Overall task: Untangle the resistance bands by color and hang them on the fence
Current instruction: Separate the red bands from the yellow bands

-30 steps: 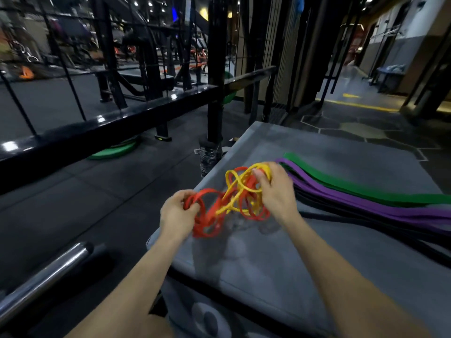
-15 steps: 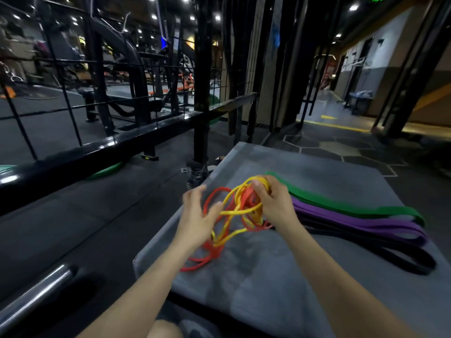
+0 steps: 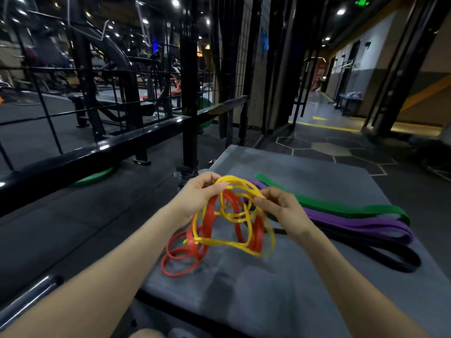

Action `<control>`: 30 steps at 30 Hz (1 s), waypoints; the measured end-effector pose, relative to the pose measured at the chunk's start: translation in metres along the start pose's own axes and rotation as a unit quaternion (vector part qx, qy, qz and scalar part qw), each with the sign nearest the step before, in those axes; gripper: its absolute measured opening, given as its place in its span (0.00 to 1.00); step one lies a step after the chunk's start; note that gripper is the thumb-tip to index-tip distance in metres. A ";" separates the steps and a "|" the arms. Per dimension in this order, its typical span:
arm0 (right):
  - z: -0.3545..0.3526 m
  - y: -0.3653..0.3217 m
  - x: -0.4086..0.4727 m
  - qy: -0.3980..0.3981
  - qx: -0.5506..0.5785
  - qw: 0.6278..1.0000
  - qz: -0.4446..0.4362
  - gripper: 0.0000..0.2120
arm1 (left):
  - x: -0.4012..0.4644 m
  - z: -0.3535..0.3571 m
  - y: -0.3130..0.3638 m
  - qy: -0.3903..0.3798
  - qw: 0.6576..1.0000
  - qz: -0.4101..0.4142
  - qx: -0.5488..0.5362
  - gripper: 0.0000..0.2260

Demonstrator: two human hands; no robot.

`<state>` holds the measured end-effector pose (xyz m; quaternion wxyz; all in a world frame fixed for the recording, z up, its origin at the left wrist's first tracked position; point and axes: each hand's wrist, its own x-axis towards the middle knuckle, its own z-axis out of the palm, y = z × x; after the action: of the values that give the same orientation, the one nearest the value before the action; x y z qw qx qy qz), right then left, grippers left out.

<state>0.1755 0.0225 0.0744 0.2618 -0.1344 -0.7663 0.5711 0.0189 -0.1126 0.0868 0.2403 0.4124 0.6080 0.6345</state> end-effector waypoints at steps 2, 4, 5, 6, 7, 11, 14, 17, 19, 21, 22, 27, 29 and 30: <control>-0.001 -0.002 0.002 0.019 0.020 1.000 -0.012 0.03 | 0.004 -0.006 0.012 -0.019 1.000 -0.005 -0.007 0.05; -0.001 -0.008 0.008 0.054 0.003 0.998 -0.029 0.02 | 0.008 -0.010 0.020 -0.043 0.999 0.006 0.012 0.04; 0.000 -0.011 0.012 0.055 -0.022 0.998 -0.037 0.06 | 0.009 -0.009 0.024 -0.054 0.998 0.011 0.012 0.04; 0.001 -0.015 0.015 0.039 -0.049 0.997 -0.045 0.09 | 0.010 -0.008 0.028 -0.064 0.998 0.017 0.007 0.03; 0.004 -0.020 0.017 0.007 -0.068 0.996 -0.053 0.10 | 0.011 -0.006 0.031 -0.070 0.997 0.024 0.007 0.03; 0.010 -0.030 0.022 -0.023 -0.082 0.995 -0.056 0.04 | 0.013 -0.005 0.036 -0.079 0.993 0.063 0.055 0.04; 0.003 -0.032 0.024 -0.027 -0.101 0.994 -0.032 0.06 | 0.011 -0.012 0.036 -0.124 0.973 0.063 0.185 0.07; 0.002 -0.037 0.022 -0.039 -0.117 0.992 -0.024 0.08 | 0.009 -0.011 0.039 -0.117 0.944 0.082 0.299 0.05; 0.002 -0.038 0.021 -0.016 -0.081 0.996 -0.022 0.10 | 0.009 -0.010 0.039 -0.070 0.961 0.070 0.259 0.04; -0.001 -0.038 0.021 0.004 -0.041 0.999 -0.020 0.08 | 0.009 -0.006 0.039 -0.050 0.979 0.054 0.189 0.04; -0.002 -0.038 0.021 0.008 -0.027 0.999 -0.018 0.08 | 0.009 -0.004 0.039 -0.048 0.986 0.049 0.152 0.04; -0.005 -0.043 0.015 -0.089 0.080 0.993 0.006 0.10 | 0.017 0.009 0.043 -0.017 1.000 0.019 -0.012 0.09; -0.010 -0.045 0.013 -0.125 0.154 0.980 0.013 0.07 | 0.018 0.011 0.042 -0.007 1.000 0.009 -0.009 0.09; -0.012 -0.045 0.013 -0.127 0.173 0.977 0.012 0.10 | 0.018 0.011 0.042 -0.006 1.000 0.003 -0.019 0.10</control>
<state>0.1759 0.0244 0.1228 0.1748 -0.0233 -0.6814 0.7104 0.0262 -0.0974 0.1307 0.2504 0.4133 0.5929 0.6442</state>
